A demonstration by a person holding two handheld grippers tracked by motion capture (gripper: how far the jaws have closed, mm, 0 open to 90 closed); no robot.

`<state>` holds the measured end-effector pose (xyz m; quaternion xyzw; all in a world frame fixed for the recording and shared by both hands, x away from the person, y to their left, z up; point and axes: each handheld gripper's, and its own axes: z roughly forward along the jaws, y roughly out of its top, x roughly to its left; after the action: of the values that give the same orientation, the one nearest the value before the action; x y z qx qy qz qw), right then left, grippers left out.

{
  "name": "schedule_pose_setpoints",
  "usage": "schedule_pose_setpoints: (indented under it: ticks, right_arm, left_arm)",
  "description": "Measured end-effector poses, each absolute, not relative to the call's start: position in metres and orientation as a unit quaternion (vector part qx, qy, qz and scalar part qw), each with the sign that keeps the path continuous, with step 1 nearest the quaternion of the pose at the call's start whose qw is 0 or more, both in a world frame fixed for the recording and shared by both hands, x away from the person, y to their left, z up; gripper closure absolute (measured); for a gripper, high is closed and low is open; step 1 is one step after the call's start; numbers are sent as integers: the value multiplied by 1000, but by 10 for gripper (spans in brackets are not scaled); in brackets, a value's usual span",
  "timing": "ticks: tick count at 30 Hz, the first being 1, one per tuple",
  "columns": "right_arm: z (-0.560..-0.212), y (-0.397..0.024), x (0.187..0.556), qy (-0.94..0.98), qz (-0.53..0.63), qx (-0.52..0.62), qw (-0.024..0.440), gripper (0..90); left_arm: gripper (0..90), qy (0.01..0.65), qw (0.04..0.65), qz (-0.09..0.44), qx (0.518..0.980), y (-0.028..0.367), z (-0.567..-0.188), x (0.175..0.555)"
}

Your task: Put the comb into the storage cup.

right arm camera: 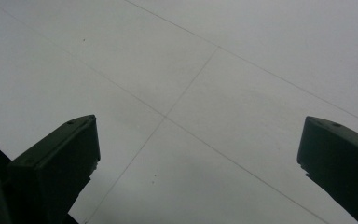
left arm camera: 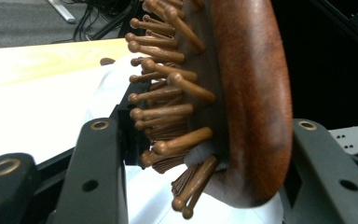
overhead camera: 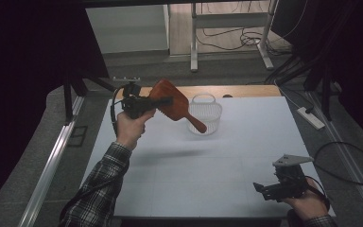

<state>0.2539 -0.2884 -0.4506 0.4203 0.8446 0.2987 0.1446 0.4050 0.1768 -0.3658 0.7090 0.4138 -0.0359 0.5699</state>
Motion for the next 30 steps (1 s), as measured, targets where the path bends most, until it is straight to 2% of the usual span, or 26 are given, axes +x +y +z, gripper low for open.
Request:
schedule_pose_setpoints:
  ticks: [9, 30]
  right_arm:
    - [-448, -293, 246, 836, 301, 431, 159, 0]
    - [-449, -293, 247, 837, 300, 431, 153, 0]
  left_arm:
    - [512, 420, 572, -30, 704, 181, -361, 411]
    - [512, 435, 566, -2, 701, 172, -352, 431]
